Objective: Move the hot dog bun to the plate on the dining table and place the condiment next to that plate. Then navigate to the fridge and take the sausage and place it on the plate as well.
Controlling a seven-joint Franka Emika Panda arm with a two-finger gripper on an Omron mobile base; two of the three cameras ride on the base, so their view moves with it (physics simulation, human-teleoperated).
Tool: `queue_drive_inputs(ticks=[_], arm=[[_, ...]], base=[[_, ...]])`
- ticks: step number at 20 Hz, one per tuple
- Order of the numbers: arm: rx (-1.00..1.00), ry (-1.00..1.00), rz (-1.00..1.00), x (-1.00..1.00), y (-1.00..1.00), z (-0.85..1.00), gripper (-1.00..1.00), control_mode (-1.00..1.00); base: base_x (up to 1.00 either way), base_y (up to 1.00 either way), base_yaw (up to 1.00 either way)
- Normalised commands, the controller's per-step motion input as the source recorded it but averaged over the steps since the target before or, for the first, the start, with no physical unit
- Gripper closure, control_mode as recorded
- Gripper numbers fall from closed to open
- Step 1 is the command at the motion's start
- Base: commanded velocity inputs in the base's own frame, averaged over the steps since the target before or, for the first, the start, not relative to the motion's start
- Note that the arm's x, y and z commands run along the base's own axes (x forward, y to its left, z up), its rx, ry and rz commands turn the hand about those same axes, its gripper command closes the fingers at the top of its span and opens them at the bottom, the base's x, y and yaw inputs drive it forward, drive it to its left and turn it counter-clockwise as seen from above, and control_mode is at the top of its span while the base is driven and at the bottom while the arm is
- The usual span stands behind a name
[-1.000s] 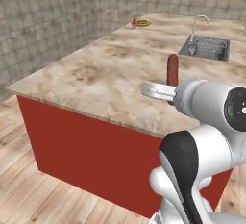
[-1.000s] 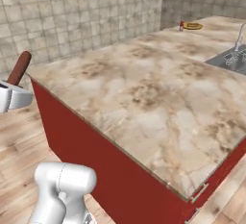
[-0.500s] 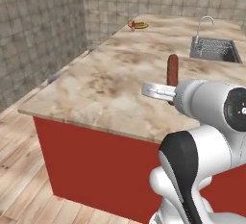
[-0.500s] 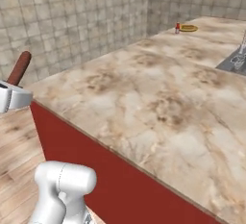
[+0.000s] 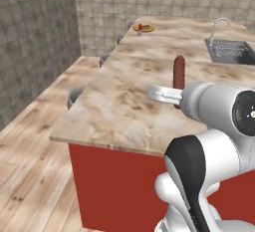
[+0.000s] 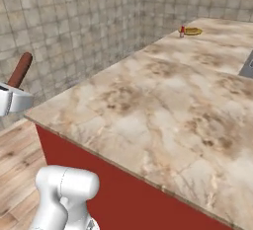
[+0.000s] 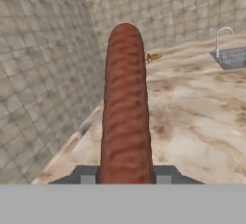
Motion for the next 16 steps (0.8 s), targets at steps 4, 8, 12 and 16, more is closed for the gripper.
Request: queue_drive_inputs(ticks=[4,8,12,16], arm=[[0.0,0.0,0.0,0.0,0.0,0.0,1.0,1.0],[0.0,0.0,0.0,0.0,0.0,0.0,1.0,1.0],[0.0,0.0,0.0,0.0,0.0,0.0,1.0,1.0],[0.0,0.0,0.0,0.0,0.0,0.0,1.0,1.0]], base=[[0.78,1.0,-0.28],[0.8,1.0,-0.3],[0.82,1.0,-0.3],[0.83,1.0,-0.3]])
